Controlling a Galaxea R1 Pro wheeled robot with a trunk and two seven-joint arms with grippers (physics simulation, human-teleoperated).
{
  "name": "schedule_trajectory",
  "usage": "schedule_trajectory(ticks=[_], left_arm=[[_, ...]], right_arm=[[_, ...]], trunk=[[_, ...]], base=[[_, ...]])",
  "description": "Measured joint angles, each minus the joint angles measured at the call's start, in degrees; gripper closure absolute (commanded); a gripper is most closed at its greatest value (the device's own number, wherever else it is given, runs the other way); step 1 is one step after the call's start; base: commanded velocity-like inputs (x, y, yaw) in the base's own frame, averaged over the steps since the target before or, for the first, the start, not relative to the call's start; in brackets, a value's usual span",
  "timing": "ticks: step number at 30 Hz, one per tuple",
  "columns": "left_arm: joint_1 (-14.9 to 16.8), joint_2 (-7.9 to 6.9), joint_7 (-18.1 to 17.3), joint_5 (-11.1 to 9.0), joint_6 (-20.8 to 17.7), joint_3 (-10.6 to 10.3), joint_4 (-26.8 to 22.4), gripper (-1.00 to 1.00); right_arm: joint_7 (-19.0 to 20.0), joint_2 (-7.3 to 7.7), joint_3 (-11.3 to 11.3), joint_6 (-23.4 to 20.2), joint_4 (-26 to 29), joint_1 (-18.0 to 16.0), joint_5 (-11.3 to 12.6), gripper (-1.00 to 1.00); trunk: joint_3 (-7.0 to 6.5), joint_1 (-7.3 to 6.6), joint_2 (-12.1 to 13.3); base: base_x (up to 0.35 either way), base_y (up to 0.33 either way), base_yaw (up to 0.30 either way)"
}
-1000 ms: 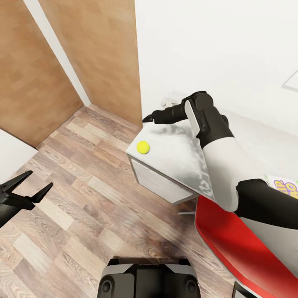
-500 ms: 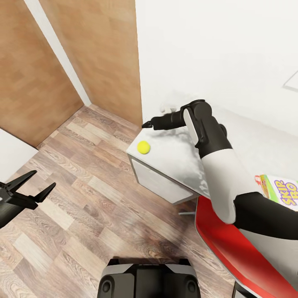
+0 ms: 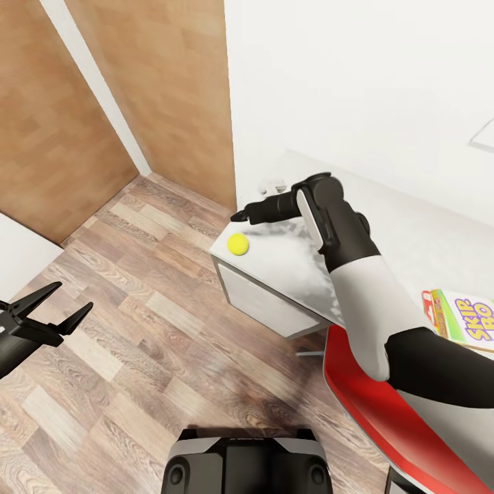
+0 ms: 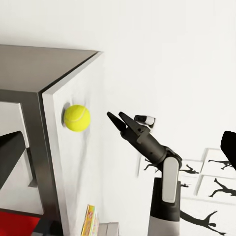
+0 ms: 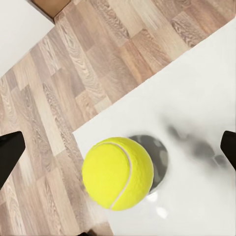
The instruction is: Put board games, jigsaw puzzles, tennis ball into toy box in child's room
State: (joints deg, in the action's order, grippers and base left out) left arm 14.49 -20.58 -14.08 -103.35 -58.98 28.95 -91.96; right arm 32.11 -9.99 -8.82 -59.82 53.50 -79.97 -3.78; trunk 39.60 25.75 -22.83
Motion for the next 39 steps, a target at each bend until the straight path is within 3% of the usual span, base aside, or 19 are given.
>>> schedule_trajectory(ticks=[8,19,39], left_arm=[[0.03,0.01,0.0,0.0,0.01,-0.03,0.03,-1.0],[0.08,0.02,0.0,0.01,0.01,-0.06,0.01,-1.0],[0.11,0.09,0.07,0.64,0.05,-0.12,0.01,-1.0]], right_arm=[[-0.63,-0.01,-0.19,0.02,1.58,0.27,-0.08,-1.0],[-5.88,-0.01,-0.24,0.02,2.0,0.36,0.2,-1.0],[-12.95,0.0,-0.31,0.01,1.22,0.29,-0.09,-1.0]], trunk=[[0.0,0.0,0.0],[0.0,0.0,0.0],[0.0,0.0,0.0]], base=[[0.0,0.0,0.169],[0.0,0.0,0.201],[0.0,0.0,0.028]])
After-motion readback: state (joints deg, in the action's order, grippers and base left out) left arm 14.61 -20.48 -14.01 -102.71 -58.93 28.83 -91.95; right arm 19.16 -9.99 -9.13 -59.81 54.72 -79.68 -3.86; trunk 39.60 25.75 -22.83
